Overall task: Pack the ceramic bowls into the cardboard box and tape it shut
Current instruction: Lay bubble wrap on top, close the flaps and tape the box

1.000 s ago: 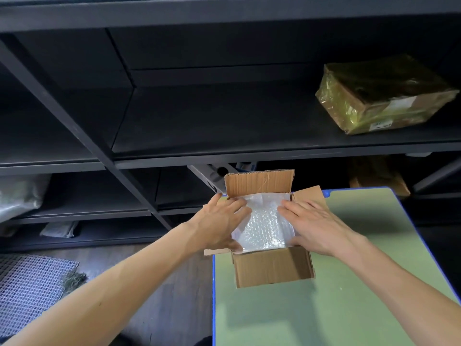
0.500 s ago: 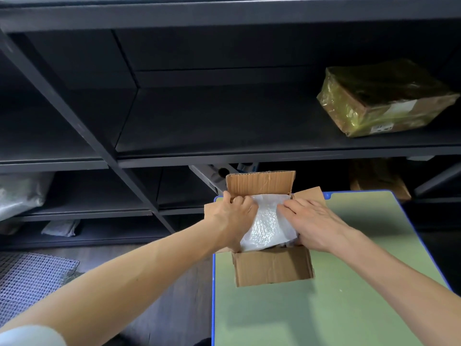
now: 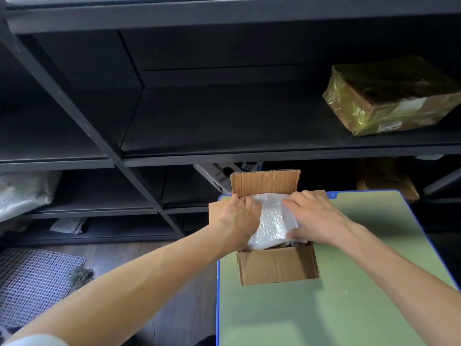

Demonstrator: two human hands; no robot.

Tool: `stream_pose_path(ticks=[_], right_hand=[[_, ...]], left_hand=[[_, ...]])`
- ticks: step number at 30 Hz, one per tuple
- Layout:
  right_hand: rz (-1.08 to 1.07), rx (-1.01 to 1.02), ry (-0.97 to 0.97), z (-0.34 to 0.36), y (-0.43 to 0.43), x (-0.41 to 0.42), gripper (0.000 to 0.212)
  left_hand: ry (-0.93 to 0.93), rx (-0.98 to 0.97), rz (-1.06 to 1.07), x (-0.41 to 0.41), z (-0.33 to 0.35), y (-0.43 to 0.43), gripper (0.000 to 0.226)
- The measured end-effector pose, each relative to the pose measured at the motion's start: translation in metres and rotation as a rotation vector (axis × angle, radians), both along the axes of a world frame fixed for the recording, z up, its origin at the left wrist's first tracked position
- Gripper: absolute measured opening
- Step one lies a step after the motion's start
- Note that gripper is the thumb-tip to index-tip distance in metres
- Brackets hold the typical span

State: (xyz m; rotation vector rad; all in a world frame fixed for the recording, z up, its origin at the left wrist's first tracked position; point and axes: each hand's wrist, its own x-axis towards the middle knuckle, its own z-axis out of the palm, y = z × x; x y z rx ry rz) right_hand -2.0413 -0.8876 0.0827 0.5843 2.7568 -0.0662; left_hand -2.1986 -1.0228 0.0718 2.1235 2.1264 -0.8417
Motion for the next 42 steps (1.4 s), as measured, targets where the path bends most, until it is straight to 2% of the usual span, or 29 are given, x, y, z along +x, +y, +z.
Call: stream_pose_path(ticks=[6, 11, 13, 18, 22, 25, 28, 32, 35, 39, 42], right_hand=[[0.023, 0.008, 0.034, -0.003, -0.003, 0.004, 0.083], [0.065, 0.024, 0.043, -0.006, -0.001, 0.007, 0.087], [0.079, 0.03, 0.035, -0.006, 0.0, 0.007, 0.087], [0.106, 0.069, 0.02, -0.014, 0.0, 0.006, 0.093], [0.108, 0.061, 0.016, -0.014, 0.0, 0.005, 0.093], [0.089, 0.015, 0.005, -0.01, 0.0, 0.008, 0.086], [0.085, 0.007, 0.024, -0.008, 0.0, 0.013, 0.067], [0.097, 0.006, 0.127, -0.007, -0.01, 0.011, 0.046], [0.114, -0.025, 0.187, -0.014, -0.026, 0.008, 0.032], [0.055, -0.062, 0.222, -0.018, -0.035, 0.009, 0.033], [0.026, -0.146, 0.253, -0.019, -0.025, 0.011, 0.041]], left_hand=[[-0.13, 0.078, 0.075, -0.009, -0.002, -0.004, 0.09], [-0.291, 0.032, 0.165, -0.024, -0.012, -0.003, 0.103], [-0.302, 0.042, 0.159, -0.028, -0.013, -0.004, 0.107], [-0.245, 0.11, 0.115, -0.019, -0.01, -0.007, 0.096], [-0.275, 0.109, 0.154, -0.015, -0.011, -0.005, 0.094], [-0.326, 0.095, 0.174, -0.019, -0.012, -0.008, 0.097], [-0.394, 0.093, 0.185, -0.021, -0.014, -0.012, 0.093], [-0.47, 0.123, 0.217, -0.022, -0.013, -0.013, 0.085], [-0.448, 0.174, 0.234, -0.02, -0.012, -0.012, 0.08], [-0.365, 0.232, 0.217, -0.013, -0.018, -0.013, 0.086], [-0.387, 0.279, 0.227, -0.015, -0.022, -0.015, 0.088]])
